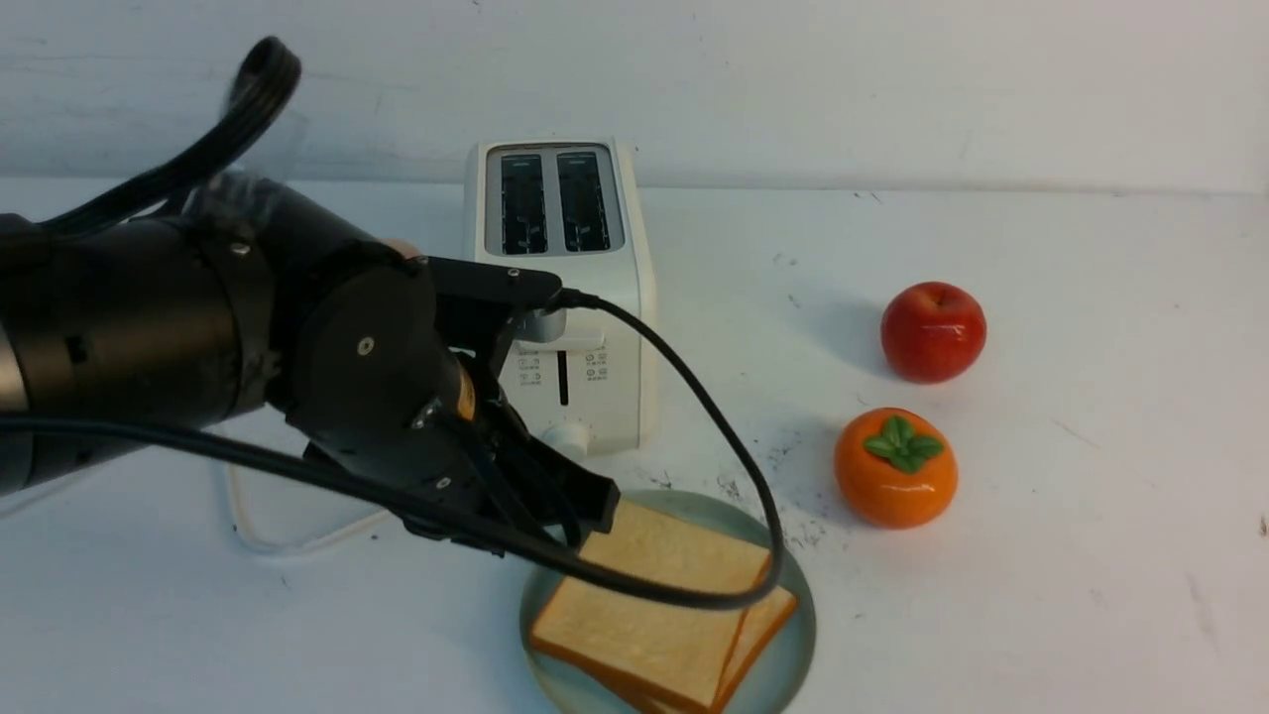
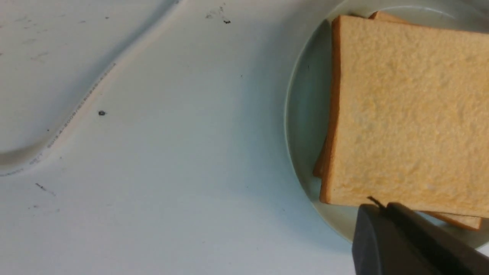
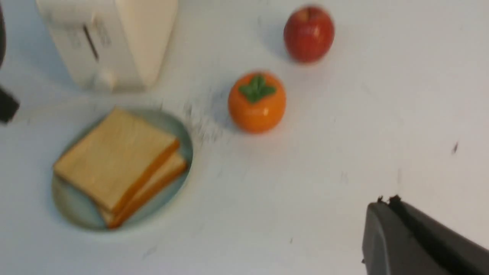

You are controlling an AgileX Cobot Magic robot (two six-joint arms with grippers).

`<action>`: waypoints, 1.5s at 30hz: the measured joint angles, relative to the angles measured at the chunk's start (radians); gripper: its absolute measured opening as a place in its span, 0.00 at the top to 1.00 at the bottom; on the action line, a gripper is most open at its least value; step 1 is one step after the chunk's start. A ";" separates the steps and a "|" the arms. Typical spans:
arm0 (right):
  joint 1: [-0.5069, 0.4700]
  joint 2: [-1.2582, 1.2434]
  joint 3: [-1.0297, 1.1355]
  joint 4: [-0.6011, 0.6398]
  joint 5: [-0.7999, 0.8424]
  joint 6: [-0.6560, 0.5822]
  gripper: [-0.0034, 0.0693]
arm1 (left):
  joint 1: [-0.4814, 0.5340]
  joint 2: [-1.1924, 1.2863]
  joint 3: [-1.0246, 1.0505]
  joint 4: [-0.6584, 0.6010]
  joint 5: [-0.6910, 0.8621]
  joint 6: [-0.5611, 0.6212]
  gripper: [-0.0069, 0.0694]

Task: Take toasted bread from bread machine on white table place on plate.

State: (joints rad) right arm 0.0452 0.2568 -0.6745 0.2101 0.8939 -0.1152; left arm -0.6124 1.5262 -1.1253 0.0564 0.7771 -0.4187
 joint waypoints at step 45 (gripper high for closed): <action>0.000 -0.234 0.595 -0.114 -0.474 0.002 0.95 | 0.000 0.000 0.000 0.058 0.004 -0.001 0.93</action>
State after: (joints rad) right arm 0.0452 0.0225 -0.0800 0.0957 0.4203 -0.1132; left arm -0.6124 1.5262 -1.1253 0.1140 0.7811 -0.4198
